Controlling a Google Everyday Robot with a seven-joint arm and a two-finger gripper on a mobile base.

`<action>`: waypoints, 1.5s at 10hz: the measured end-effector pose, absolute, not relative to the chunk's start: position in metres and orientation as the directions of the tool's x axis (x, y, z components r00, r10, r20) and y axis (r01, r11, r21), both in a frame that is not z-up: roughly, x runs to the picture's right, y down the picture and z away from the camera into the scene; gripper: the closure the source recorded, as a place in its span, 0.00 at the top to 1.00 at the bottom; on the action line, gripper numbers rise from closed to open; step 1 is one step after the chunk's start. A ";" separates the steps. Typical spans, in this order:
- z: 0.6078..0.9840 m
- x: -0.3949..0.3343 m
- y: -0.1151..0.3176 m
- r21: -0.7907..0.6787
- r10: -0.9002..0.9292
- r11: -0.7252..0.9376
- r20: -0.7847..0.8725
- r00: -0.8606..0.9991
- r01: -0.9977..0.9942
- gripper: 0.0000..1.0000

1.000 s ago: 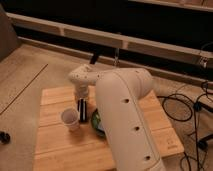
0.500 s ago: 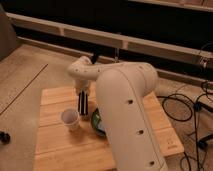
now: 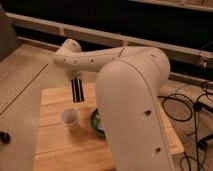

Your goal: Place the eraser in the ceramic cup

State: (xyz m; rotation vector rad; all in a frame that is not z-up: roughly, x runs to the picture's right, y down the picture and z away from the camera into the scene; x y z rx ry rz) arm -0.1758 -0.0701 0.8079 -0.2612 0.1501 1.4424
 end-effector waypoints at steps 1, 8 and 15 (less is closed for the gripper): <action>0.774 -0.190 -0.081 -0.091 0.962 0.165 -0.205 0.181 -0.982 0.00; 0.663 -0.204 -0.028 -0.089 0.953 0.178 -0.234 0.194 -0.980 0.00; 0.689 -0.213 -0.015 -0.103 0.947 0.185 -0.248 0.205 -0.977 0.00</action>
